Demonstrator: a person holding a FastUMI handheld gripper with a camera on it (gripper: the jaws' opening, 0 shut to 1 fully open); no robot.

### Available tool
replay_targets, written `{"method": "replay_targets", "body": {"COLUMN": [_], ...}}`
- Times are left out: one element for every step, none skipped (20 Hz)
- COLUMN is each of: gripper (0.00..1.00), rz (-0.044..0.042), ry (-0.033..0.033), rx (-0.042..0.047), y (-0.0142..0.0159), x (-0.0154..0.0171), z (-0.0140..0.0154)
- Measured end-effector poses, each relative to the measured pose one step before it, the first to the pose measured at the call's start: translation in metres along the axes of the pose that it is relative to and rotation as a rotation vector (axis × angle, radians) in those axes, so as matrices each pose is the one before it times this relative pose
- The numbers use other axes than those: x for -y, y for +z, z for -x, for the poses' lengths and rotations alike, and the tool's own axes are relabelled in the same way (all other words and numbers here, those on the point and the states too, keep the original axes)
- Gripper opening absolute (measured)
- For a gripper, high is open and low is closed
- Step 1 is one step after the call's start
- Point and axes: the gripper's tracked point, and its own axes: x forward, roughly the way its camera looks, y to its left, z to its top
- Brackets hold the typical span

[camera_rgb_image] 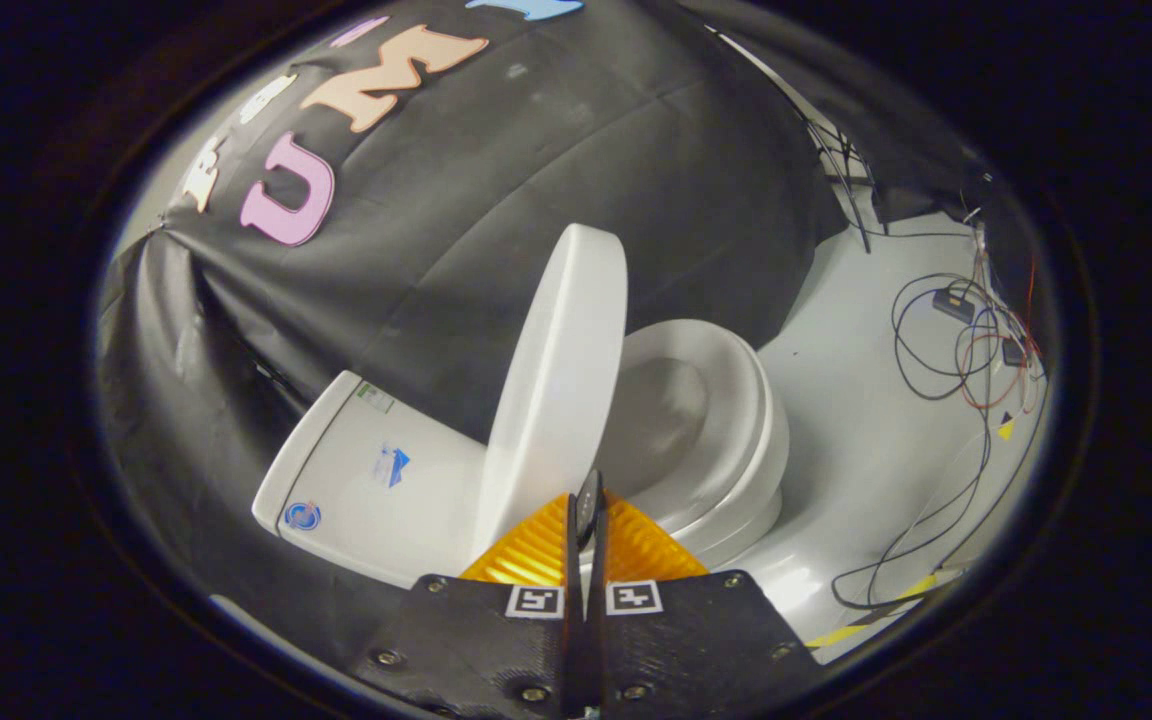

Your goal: Open the toilet lid.

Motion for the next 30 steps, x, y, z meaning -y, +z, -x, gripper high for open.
{"method": "replay_targets", "body": {"gripper": [0.01,0.01,0.01,0.01,0.01,0.01,0.01,0.01,0.01,0.01,0.01,0.01,0.01,0.01,0.01,0.01,0.01,0.01,0.01,0.01,0.01,0.01,0.01,0.01,0.01,0.01,0.01,0.01,0.01,0.01], "rz": [0.00309,0.00505,0.00718,0.01249,0.01223,0.01272,0.00964,0.011,0.01063,0.01042,0.0109,0.01276,0.01408,0.01396,0.01165,0.00841,0.00906,0.0064,0.00828,0.00521,0.00068,0.00527,0.01531,0.01889,0.02025,0.01918,0.01975,0.01552,0.01282,0.0049], "ry": [-0.0015,-0.00217,-0.00294,-0.0017,-0.00084,0.00036,0.00044,-0.0011,-0.0009,-0.0012,-0.00068,-0.00132,-0.00166,-0.00201,-0.00128,-0.00077,-0.00032,-0.00116,-0.00206,-0.00181,-0.00157,-0.00009,-0.00138,-0.00211,-0.00212,-0.00123,-0.00139,-0.00135,-0.00152,-0.00088], "rx": [0.00264,0.00324,0.00249,0.00385,0.00208,0.00351,0.00325,0.00336,0.00325,0.00404,0.00456,0.00396,0.00559,0.00322,0.00477,0.00083,0.00339,-0.00011,0.00284,0.00077,0.00492,0.00533,0.00636,0.00537,0.00595,0.0054,0.00573,0.00506,0.00499,0.00553], "y": [-0.00083,-0.00048,0.00014,0.00045,0.00131,-0.00007,0.00075,0.00123,0.00093,0.00092,0.00084,0.00075,0.0017,-0.00097,0.0006,-0.00018,0.00043,0.00026,0.00079,-0.00031,0.00141,0.0003,0.00171,0.001,0.00113,0.0006,0.00139,0.00055,0.00121,0.00012], "x": [-0.00122,-0.00106,-0.00083,-0.00124,-0.0016,-0.00314,-0.00308,-0.00146,-0.0023,-0.00289,-0.00257,-0.00207,-0.00196,-0.00596,-0.00277,-0.00266,-0.00208,-0.00145,-0.00128,-0.00085,-0.00173,-0.00323,-0.0024,-0.00243,-0.00287,-0.0026,-0.0028,-0.00343,-0.00196,-0.00158], "z": [-0.0006,-0.00008,-0.00027,0.00089,0.00008,0.0009,0.00144,0.00107,0.00108,0.00064,0.00094,0.00075,0.00043,0.0016,0.00053,0.00055,0.0004,0.00067,0.00011,0.00141,0.0011,0.00086,0.00009,0.00143,0.00059,0.00086,0.00021,0.00105,0.00049,0.00085]}}
